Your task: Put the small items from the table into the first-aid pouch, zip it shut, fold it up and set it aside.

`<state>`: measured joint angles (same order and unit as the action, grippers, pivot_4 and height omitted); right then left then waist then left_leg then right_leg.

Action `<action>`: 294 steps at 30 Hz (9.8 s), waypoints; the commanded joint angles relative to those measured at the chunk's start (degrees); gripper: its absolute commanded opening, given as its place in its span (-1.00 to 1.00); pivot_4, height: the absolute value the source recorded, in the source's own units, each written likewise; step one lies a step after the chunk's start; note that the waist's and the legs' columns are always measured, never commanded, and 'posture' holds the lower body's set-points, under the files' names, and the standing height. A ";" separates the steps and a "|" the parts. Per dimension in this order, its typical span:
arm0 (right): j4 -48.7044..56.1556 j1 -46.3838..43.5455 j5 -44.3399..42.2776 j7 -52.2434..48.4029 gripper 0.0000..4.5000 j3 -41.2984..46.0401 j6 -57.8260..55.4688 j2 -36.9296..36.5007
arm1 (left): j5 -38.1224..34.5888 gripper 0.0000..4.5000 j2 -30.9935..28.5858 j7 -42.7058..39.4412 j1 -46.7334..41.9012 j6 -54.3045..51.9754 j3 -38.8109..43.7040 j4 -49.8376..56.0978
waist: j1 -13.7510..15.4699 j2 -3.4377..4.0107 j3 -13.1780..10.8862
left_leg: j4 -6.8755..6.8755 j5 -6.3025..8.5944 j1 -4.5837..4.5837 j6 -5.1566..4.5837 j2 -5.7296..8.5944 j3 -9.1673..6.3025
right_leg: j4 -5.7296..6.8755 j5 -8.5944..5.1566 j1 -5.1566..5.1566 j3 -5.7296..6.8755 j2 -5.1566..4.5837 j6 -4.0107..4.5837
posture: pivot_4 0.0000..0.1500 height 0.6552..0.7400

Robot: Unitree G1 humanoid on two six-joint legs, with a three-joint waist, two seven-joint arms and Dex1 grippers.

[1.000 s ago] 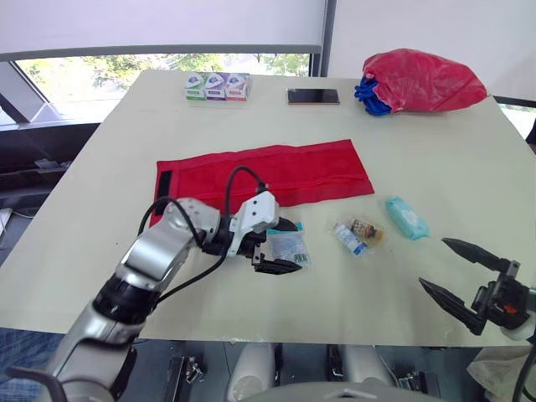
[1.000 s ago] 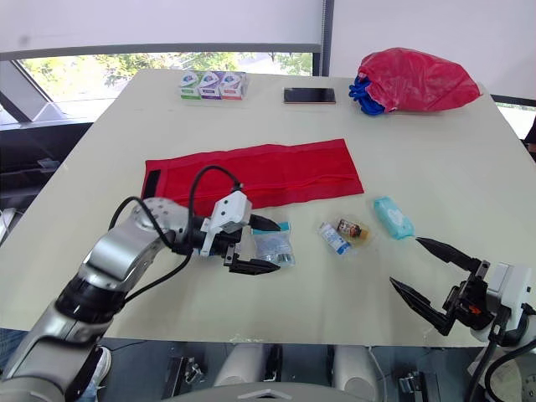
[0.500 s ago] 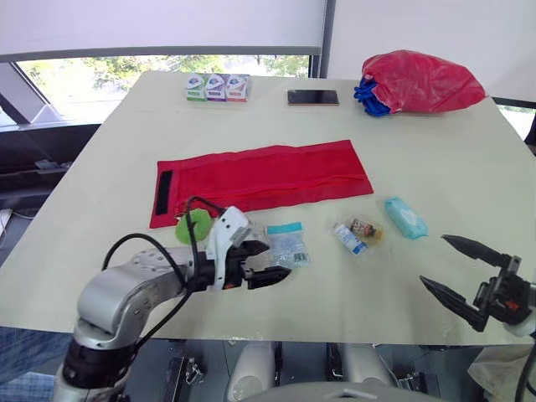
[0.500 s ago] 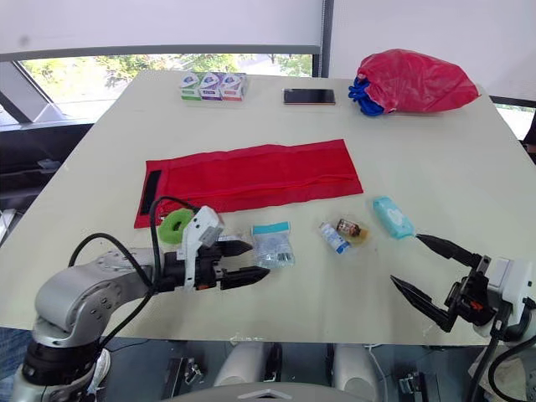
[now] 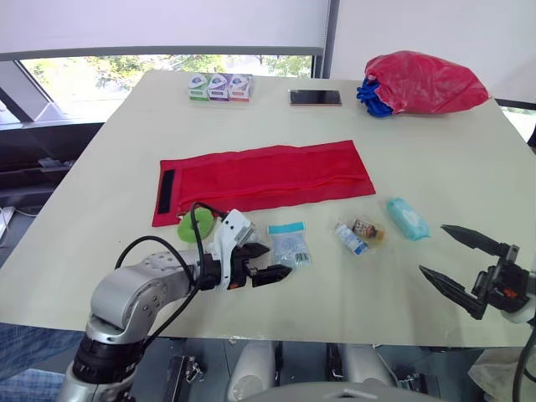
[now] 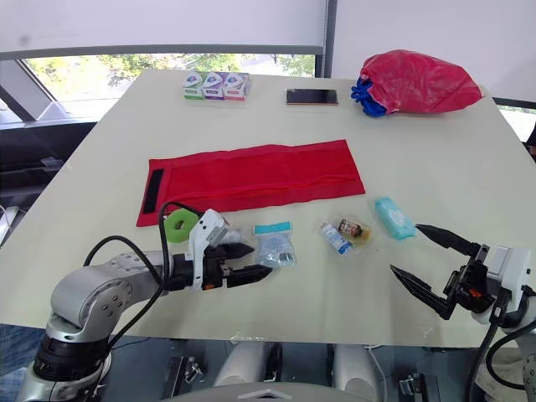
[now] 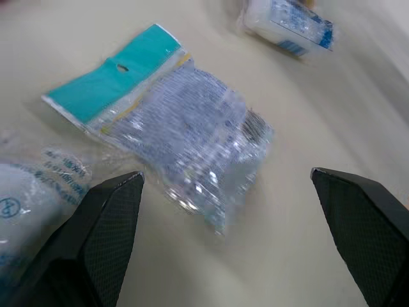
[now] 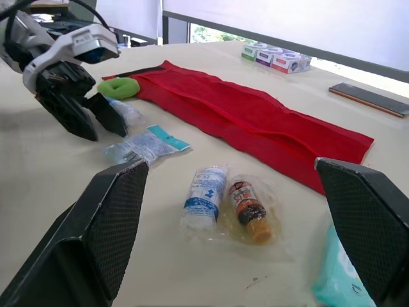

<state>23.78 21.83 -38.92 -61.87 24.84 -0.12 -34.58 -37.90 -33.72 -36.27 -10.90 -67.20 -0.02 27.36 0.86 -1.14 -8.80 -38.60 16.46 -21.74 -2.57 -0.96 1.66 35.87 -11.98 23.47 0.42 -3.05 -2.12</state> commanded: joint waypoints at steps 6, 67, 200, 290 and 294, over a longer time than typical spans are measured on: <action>4.14 0.37 -1.18 2.21 0.98 2.22 -0.95 -1.04 | -0.83 1.00 2.10 2.80 -3.18 -1.77 0.42 -3.19 | -0.01 0.00 0.01 | -0.01 0.00 0.02 0.00 0.00 0.01 | 0.01 0.00 0.00 -0.03 0.01 -0.01 | 1.00 1.00; 11.76 0.79 -0.98 0.91 1.00 0.63 -6.64 -5.78 | 3.57 -0.82 7.47 10.79 -7.98 -0.52 -8.84 -9.27 | 0.08 0.15 0.38 | -0.10 -0.02 0.05 -0.05 0.33 -0.35 | 0.00 -0.11 -0.25 -0.21 0.03 -0.19 | 1.00 1.00; 16.48 -16.00 -27.38 30.05 -0.96 -6.90 -41.62 -6.91 | 28.50 0.98 -11.83 -2.44 -9.43 54.09 5.21 -41.09 | -0.06 -0.26 0.04 | 0.21 -0.01 -0.39 -0.07 0.26 -0.42 | -0.33 0.01 0.13 0.15 -0.54 0.00 | 1.00 1.00; -23.44 -46.48 -32.51 67.33 -0.96 -12.21 -44.40 40.44 | 31.94 -0.98 12.75 -19.79 -26.19 38.47 -14.93 -30.06 | -1.68 -0.25 0.01 | -0.08 -0.01 -0.47 -0.12 0.31 -0.49 | 0.02 0.20 0.16 0.30 -0.18 -0.28 | 1.00 1.00; -23.95 -46.62 -29.12 66.83 -0.96 -13.72 -44.68 40.97 | 31.04 -0.98 13.40 -19.58 -26.12 37.54 -14.50 -29.67 | -1.70 -0.24 0.00 | -0.08 0.00 -0.45 -0.12 0.31 -0.47 | 0.04 0.20 0.17 0.28 -0.16 -0.28 | 1.00 1.00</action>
<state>-1.43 -22.09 -69.08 6.49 11.51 -46.76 6.05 -4.05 -21.78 -53.70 -37.78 -29.39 -12.85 -5.62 -0.84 -1.38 -8.79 -38.68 16.45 -22.19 -2.69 -0.65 1.20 35.91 -11.78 23.64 0.69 -3.22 -2.40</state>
